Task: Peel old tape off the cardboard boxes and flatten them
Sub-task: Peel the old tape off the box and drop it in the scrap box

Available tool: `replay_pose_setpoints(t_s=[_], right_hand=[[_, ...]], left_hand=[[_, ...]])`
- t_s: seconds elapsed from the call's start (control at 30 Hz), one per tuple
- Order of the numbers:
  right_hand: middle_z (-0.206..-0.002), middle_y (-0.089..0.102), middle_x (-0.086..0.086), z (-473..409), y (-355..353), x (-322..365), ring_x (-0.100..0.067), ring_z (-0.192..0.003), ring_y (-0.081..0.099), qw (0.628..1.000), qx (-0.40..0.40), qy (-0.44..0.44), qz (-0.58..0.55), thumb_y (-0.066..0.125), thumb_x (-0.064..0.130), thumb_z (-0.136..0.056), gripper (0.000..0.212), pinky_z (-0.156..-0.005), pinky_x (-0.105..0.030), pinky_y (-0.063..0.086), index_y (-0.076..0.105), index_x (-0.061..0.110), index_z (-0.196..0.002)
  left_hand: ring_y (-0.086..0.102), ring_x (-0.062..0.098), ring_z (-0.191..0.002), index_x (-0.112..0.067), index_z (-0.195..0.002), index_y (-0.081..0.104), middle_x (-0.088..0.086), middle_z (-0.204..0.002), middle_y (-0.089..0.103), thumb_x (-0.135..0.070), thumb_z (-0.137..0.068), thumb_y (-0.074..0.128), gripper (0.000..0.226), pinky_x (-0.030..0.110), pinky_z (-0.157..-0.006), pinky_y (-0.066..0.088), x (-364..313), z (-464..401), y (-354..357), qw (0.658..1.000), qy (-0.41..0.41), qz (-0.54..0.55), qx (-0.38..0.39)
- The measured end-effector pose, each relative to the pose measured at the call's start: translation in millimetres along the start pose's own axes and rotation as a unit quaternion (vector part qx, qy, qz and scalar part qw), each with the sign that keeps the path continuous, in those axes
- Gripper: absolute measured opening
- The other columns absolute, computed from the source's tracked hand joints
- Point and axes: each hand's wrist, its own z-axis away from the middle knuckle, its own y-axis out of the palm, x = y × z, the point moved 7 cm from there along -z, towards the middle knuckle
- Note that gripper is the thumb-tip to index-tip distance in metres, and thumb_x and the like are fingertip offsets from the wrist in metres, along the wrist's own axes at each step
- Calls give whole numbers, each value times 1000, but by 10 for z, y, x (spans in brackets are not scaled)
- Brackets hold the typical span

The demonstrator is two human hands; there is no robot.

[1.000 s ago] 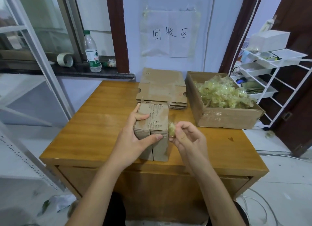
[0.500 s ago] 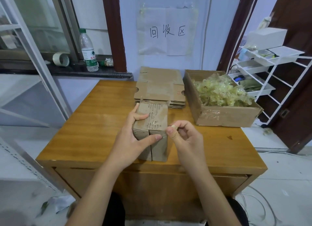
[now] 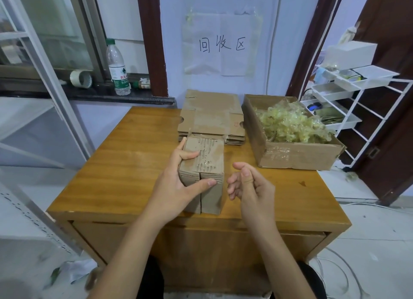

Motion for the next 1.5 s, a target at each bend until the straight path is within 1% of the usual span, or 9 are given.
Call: replay_pose_setpoints(t_s=[0.13, 0.3, 0.43, 0.7, 0.97, 1.03, 1.1, 1.27, 1.5], right_hand=[[-67, 63, -4, 39, 11, 44, -18, -59, 59, 998, 34, -23, 47, 52, 22, -107, 28, -54, -32, 50, 70, 11, -88], [-69, 72, -11, 35, -83, 180, -18, -57, 65, 999, 40, 8, -12, 73, 22, -90, 16, -54, -26, 55, 78, 7, -94], [-56, 62, -6, -46, -215, 232, -16, -47, 54, 997, 34, -14, 66, 61, 30, -102, 33, -47, -29, 47, 73, 9, -80], [-63, 62, -5, -271, -513, 333, -13, -52, 54, 992, -12, -67, 102, 47, 20, -111, 31, -51, -27, 42, 74, 17, -96], [-99, 76, 11, -687, -802, 611, 1, -90, 68, 980, 17, -70, 184, 64, 18, -103, 35, -84, -18, 55, 66, 30, -136], [-89, 75, 6, -964, -868, 700, -3, -83, 66, 954, 15, -88, 285, 67, 21, -101, 46, -77, -12, 48, 58, 27, -146], [-107, 76, -8, -1302, -900, 691, -16, -100, 67, 912, 24, -96, 399, 68, 21, -99, 47, -87, -24, 48, 58, 21, -145], [-128, 71, -2, -1865, -822, 401, -31, -126, 58, 780, 39, -165, 603, 68, 23, -96, 26, -108, -50, 43, 74, 22, -121], [-172, 20, -2, -1953, -868, -106, -34, -158, 9, 647, 93, -105, 750, 45, 29, -103, 47, -123, -65, 0, 50, 38, -149]], left_hand=[[28, -22, -140, -53, -123, 47, -54, -148, 16, -59, -69, 86, 67, 6, -106, 31, -4, -5, 19, 1000, -2, -22, -2], [30, -5, -146, -55, -126, 45, -45, -155, 19, -75, -61, 82, 78, 30, -111, 34, -60, -31, -10, 997, 2, -78, -8], [31, -17, -131, -44, -127, 52, -31, -156, 25, -87, -73, 64, 70, 31, -100, 35, -178, -50, -24, 993, 21, -111, -34], [50, 4, -122, -33, -104, 64, -19, -126, 58, -46, -94, 61, 17, 40, -106, 35, -697, -261, 34, 967, 126, -208, -79], [59, 6, -96, -33, -97, 69, -21, -97, 65, -47, -103, 50, 24, 35, -91, 43, -1149, -622, 491, 913, 214, -343, 55], [60, 8, -91, -34, -94, 68, -22, -91, 63, -47, -103, 54, 22, 36, -86, 49, -1123, -765, 524, 915, 186, -353, 65], [62, 9, -87, -35, -94, 68, -21, -90, 64, -47, -102, 55, 20, 37, -80, 53, -993, -868, 509, 923, 147, -351, 66], [59, 4, -79, -34, -98, 72, -19, -86, 64, -44, -103, 56, 19, 33, -70, 53, -704, -935, 522, 929, 75, -340, 124], [55, 4, -83, -35, -97, 68, -18, -90, 58, -45, -104, 51, 21, 33, -73, 53, -773, -929, 629, 913, 110, -376, 116]])
